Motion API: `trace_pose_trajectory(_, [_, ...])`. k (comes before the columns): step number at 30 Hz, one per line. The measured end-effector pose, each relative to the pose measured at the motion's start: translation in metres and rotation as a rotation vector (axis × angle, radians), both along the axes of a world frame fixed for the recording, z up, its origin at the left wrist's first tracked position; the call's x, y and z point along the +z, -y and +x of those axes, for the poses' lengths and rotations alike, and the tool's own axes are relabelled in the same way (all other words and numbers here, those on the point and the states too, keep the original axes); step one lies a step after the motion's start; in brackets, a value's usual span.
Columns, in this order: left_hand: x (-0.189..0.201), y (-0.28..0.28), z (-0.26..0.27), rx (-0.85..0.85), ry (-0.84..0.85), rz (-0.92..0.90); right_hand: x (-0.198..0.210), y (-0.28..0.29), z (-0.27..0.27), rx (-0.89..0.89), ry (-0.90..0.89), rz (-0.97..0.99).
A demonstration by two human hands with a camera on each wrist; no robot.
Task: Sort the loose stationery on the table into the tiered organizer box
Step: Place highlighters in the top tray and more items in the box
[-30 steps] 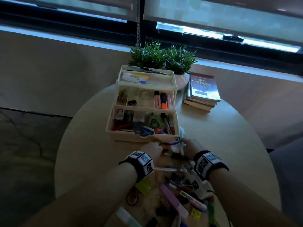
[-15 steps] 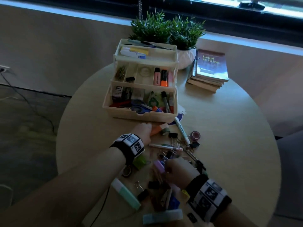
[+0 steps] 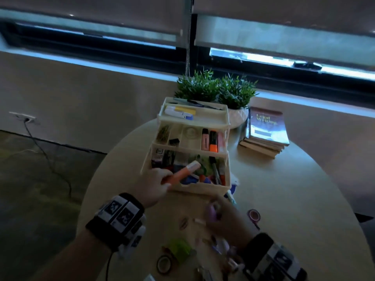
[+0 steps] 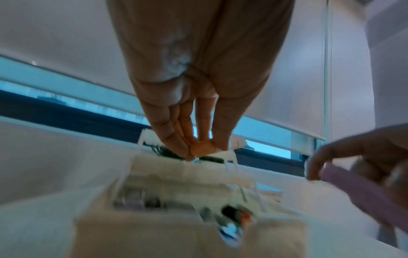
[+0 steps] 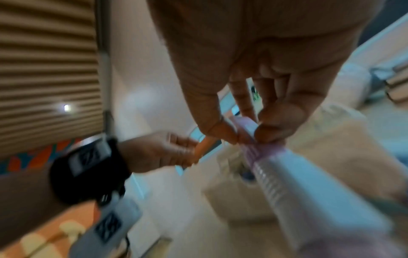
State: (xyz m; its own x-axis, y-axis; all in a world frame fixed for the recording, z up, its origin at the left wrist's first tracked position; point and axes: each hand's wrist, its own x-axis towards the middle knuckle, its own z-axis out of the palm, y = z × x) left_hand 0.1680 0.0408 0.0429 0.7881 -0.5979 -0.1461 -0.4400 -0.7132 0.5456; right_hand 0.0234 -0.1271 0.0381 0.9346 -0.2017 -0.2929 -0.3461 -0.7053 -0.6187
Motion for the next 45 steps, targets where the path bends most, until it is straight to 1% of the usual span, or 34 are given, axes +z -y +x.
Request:
trace_pose_trajectory(2, [0.024,-0.007,0.026,0.051,0.044,-0.067,0.028,0.016,0.027,-0.094,0.155,0.057])
trace_pose_trajectory(4, [0.041,-0.009,0.056,0.068,0.086,-0.125,0.055,0.033,0.057,-0.172,0.265,0.14])
trace_pose_trajectory(5, [0.048,-0.007,0.073,0.067,0.113,-0.136,0.068,0.041,0.074,-0.199,0.321,0.148])
trace_pose_trajectory(8, [0.063,0.004,0.124,0.04,0.186,-0.1,0.081,0.068,0.121,-0.301,0.456,0.065])
trace_pose_trajectory(12, [0.071,0.027,0.179,-0.02,0.254,0.008,0.081,0.096,0.171,-0.429,0.493,0.012])
trace_pose_trajectory(15, [0.067,0.044,0.2,-0.065,0.219,0.041,0.073,0.106,0.197,-0.489,0.49,0.0])
trace_pose_trajectory(17, [0.063,0.052,0.206,-0.109,0.183,0.013,0.063,0.111,0.211,-0.483,0.465,-0.003])
trace_pose_trajectory(19, [0.063,0.054,0.211,-0.12,0.145,-0.095,0.053,0.117,0.221,-0.474,0.446,-0.006])
trace_pose_trajectory(20, [0.064,0.054,0.214,-0.109,0.124,-0.189,0.048,0.12,0.226,-0.47,0.443,-0.004])
trace_pose_trajectory(23, [0.067,0.05,0.222,0.011,0.052,-0.493,0.04,0.128,0.24,-0.438,0.401,-0.009])
trace_pose_trajectory(24, [0.066,0.05,0.225,0.058,0.044,-0.551,0.038,0.131,0.244,-0.412,0.371,-0.035])
trace_pose_trajectory(26, [0.061,0.054,0.229,0.123,0.092,-0.582,0.032,0.135,0.251,-0.358,0.306,-0.129])
trace_pose_trajectory(28, [0.054,0.058,0.231,0.135,0.168,-0.531,0.029,0.136,0.257,-0.31,0.26,-0.216])
trace_pose_trajectory(30, [0.042,0.058,0.233,0.086,0.212,-0.465,0.03,0.134,0.261,-0.255,0.235,-0.332])
trace_pose_trajectory(32, [0.031,0.051,0.231,-0.013,0.283,-0.414,0.029,0.133,0.264,-0.2,0.221,-0.479])
trace_pose_trajectory(34, [0.021,0.044,0.231,-0.147,0.385,-0.359,0.026,0.133,0.265,-0.175,0.215,-0.555])
trace_pose_trajectory(36, [0.016,0.04,0.228,-0.26,0.395,-0.239,0.02,0.135,0.266,-0.144,0.23,-0.566])
trace_pose_trajectory(39, [0.02,0.046,0.219,-0.357,0.428,-0.106,0.015,0.134,0.264,-0.105,0.221,-0.565])
trace_pose_trajectory(41, [0.021,0.055,0.213,-0.411,0.482,0.025,0.014,0.132,0.259,-0.092,0.22,-0.569])
trace_pose_trajectory(42, [0.02,0.059,0.212,-0.402,0.514,0.098,0.015,0.13,0.255,-0.091,0.221,-0.561])
trace_pose_trajectory(44, [0.023,0.063,0.207,-0.321,0.534,0.233,0.02,0.125,0.242,-0.098,0.243,-0.531])
trace_pose_trajectory(45, [0.025,0.064,0.204,-0.288,0.543,0.261,0.022,0.123,0.234,-0.107,0.267,-0.512])
